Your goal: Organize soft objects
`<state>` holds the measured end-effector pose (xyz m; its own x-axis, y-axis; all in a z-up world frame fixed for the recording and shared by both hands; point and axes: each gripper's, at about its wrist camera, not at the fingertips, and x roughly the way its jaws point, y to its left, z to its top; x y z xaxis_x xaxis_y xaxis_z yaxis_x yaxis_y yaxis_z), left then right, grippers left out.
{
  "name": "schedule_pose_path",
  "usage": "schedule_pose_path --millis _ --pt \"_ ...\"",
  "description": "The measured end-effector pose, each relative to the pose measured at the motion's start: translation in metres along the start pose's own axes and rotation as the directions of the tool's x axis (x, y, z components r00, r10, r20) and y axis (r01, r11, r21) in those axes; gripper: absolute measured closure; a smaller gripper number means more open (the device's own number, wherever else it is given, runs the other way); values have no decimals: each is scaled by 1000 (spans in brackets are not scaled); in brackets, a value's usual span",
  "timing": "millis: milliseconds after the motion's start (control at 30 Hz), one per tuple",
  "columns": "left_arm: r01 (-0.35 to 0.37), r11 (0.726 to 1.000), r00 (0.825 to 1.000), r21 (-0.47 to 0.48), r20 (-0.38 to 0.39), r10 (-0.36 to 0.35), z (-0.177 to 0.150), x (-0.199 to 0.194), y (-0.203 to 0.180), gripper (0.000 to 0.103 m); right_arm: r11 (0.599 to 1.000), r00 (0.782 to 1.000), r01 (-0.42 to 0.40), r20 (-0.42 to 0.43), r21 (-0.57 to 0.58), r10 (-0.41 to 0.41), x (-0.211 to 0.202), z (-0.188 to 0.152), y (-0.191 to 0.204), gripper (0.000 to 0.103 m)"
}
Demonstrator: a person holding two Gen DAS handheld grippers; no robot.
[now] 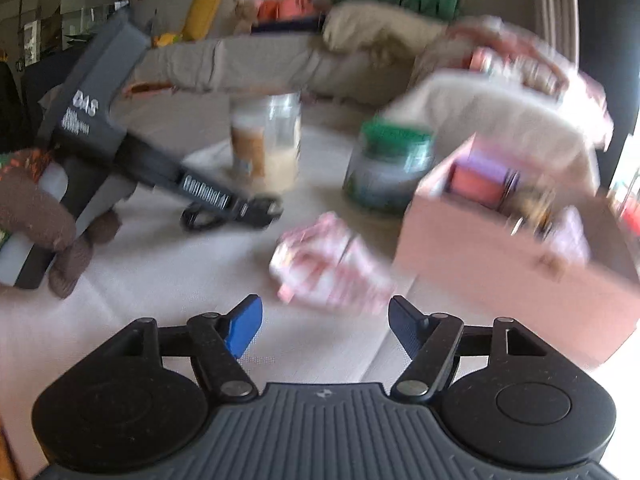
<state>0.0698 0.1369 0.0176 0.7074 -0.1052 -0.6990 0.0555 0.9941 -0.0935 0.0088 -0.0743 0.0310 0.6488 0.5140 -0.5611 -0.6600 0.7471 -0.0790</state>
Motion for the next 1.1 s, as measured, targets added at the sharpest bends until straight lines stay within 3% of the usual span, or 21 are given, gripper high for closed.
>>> schedule_pose_path --millis 133,333,467,600,633,733,833,1100 --pt "13 1000 1000 -28 4 -13 -2 -2 5 72 999 1000 -12 27 -31 13 4 20 -4 31" --pt "10 1000 1000 -16 0 -10 -7 -9 4 72 997 997 -65 -49 46 67 40 41 -15 31" --pt "19 1000 1000 -24 2 -19 -9 -11 7 73 992 987 -101 -118 75 109 59 40 -14 31" --pt "20 999 1000 -26 4 -20 -10 -11 7 73 990 984 -108 -132 94 120 62 35 -14 32" --pt "20 999 1000 -26 4 -20 -10 -11 7 73 988 983 -115 -133 99 128 61 35 -15 35" --pt "21 999 1000 -27 5 -20 -10 -12 7 73 988 979 -130 -146 82 140 59 37 -14 68" --pt "20 999 1000 -28 4 -20 -10 -12 8 73 990 980 -127 -147 57 134 54 40 -10 89" --pt "7 999 1000 -34 11 -7 -10 -18 11 75 986 978 -162 -123 50 167 40 56 -7 93"
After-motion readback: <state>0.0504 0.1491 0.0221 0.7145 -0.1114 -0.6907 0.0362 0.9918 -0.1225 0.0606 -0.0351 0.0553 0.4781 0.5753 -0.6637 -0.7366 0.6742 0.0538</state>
